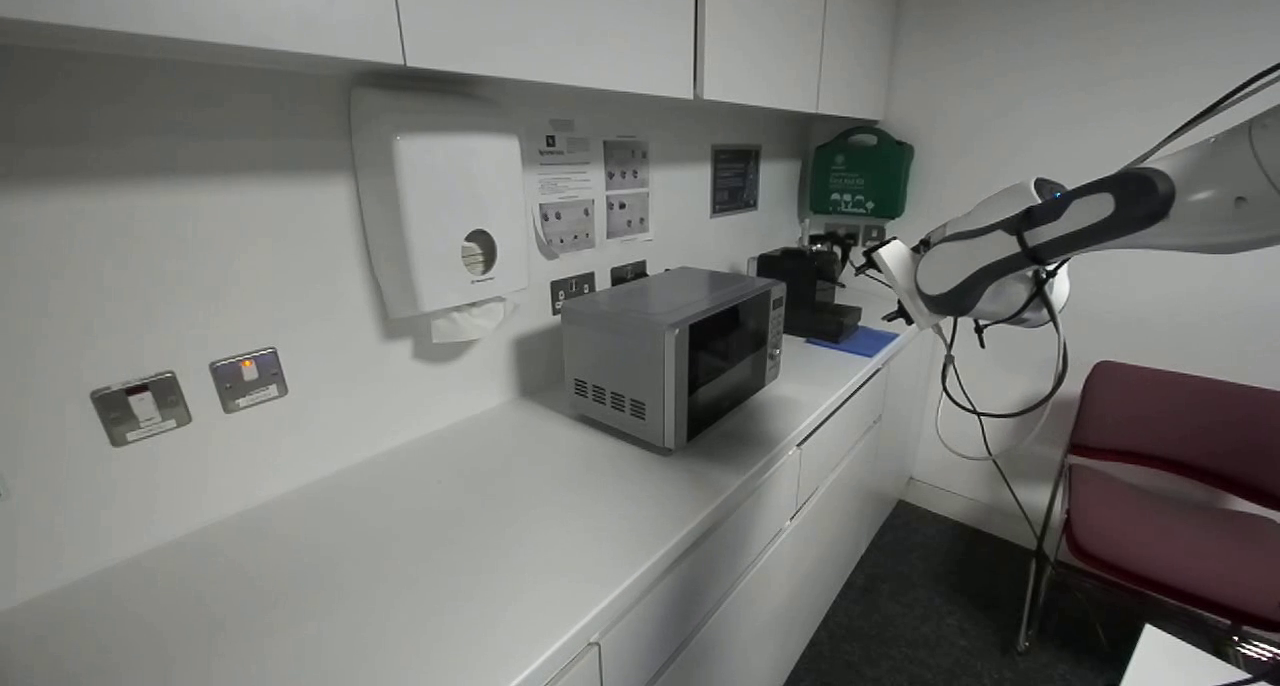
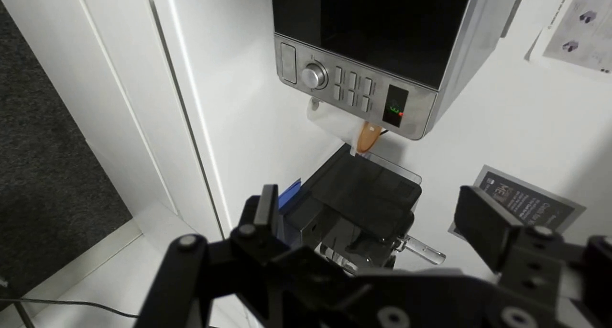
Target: Press a button on the microwave
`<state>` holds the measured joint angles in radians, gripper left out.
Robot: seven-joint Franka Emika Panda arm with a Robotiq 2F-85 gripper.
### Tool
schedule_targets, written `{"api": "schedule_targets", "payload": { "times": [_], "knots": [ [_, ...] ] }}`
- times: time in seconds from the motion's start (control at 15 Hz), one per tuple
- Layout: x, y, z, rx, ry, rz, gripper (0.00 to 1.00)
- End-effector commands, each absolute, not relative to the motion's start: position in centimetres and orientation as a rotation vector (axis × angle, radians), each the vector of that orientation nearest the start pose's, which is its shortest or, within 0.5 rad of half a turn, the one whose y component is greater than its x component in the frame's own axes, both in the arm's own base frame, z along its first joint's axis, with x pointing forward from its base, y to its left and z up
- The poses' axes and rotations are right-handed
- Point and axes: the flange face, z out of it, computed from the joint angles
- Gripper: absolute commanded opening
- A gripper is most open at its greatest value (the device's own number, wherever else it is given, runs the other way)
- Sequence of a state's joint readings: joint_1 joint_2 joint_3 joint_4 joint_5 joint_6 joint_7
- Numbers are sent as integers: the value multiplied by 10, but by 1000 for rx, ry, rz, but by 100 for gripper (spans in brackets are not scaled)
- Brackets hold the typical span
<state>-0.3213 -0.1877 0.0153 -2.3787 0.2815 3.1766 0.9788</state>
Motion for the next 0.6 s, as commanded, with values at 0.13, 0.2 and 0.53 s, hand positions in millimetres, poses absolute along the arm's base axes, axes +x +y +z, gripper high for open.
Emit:
{"api": "schedule_targets", "payload": {
  "times": [0.13, 0.2, 0.53],
  "knots": [
    [492, -183, 511, -1723, 1737, -1179, 100],
    [492, -184, 512, -1720, 1737, -1183, 100],
    [493, -185, 514, -1718, 1735, -1187, 100]
  ]
}}
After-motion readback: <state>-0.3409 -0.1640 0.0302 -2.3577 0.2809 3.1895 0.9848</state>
